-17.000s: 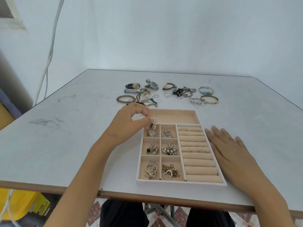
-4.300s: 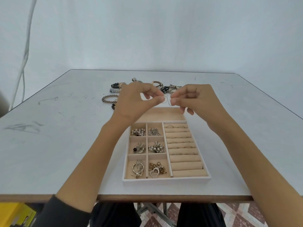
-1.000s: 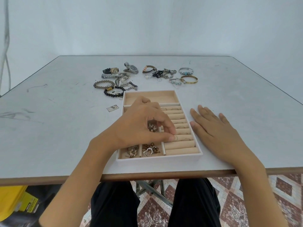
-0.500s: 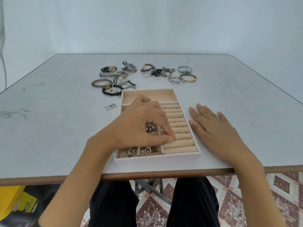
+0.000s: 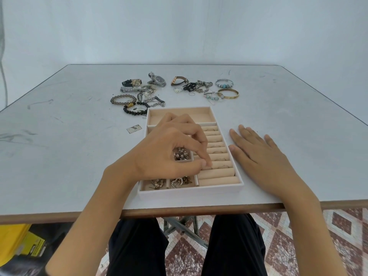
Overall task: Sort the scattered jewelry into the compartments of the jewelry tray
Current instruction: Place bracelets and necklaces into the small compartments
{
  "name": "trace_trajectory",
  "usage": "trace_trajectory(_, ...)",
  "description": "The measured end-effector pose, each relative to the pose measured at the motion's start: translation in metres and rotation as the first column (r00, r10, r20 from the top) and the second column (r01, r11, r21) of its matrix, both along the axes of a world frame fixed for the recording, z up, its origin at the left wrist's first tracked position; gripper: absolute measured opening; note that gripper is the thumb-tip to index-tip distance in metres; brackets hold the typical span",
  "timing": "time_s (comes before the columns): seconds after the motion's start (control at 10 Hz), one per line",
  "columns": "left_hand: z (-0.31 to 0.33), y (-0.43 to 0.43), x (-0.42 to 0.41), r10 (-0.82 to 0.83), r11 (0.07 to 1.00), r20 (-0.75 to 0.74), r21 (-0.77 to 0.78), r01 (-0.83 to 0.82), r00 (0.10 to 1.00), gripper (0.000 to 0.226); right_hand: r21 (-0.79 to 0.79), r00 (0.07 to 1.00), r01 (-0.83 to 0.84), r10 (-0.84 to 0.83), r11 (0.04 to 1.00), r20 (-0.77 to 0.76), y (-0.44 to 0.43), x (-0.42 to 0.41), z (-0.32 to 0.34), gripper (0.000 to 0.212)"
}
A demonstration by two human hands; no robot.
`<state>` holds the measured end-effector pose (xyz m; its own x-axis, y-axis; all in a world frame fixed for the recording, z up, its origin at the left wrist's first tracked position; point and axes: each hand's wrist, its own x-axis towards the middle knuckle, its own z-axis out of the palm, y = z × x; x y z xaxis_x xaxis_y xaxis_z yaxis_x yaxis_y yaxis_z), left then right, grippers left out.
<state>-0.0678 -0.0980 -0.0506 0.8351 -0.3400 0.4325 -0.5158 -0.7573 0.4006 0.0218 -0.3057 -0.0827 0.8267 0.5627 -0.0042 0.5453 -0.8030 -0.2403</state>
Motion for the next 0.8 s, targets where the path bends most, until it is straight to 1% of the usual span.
trace_trajectory(0.1, -0.0007, 0.0002, -0.0001, 0.000, 1.000, -0.008, 0.012, 0.000, 1.000, 0.015, 0.003, 1.000, -0.001, 0.001, 1.000, -0.001, -0.0003, -0.0002, 0.0000, 0.055)
trace_trajectory(0.2, -0.0007, 0.0001, 0.0001, 0.002, 1.000, -0.009, 0.019, -0.002, 1.000, 0.017, -0.002, 1.000, 0.000, 0.000, 1.000, 0.002, -0.0008, 0.0000, -0.0002, 0.055)
trace_trajectory(0.5, -0.0014, 0.0001, 0.0002, 0.012, 1.000, -0.030, 0.022, -0.011, 0.999, 0.017, -0.006, 1.000, 0.000, 0.000, 1.000, 0.005, -0.0001, 0.0010, -0.0009, 0.055)
trace_trajectory(0.6, -0.0018, -0.0001, -0.0001, 0.006, 1.000, -0.032, 0.012, -0.005, 0.999, 0.020, -0.002, 1.000, 0.000, 0.000, 1.000, 0.001, -0.0004, 0.0004, -0.0005, 0.055)
trace_trajectory(0.8, -0.0031, 0.0016, 0.0008, 0.041, 0.999, -0.005, -0.021, -0.041, 0.999, 0.023, 0.009, 1.000, -0.003, 0.003, 1.000, -0.002, -0.0002, 0.0003, -0.0001, 0.055)
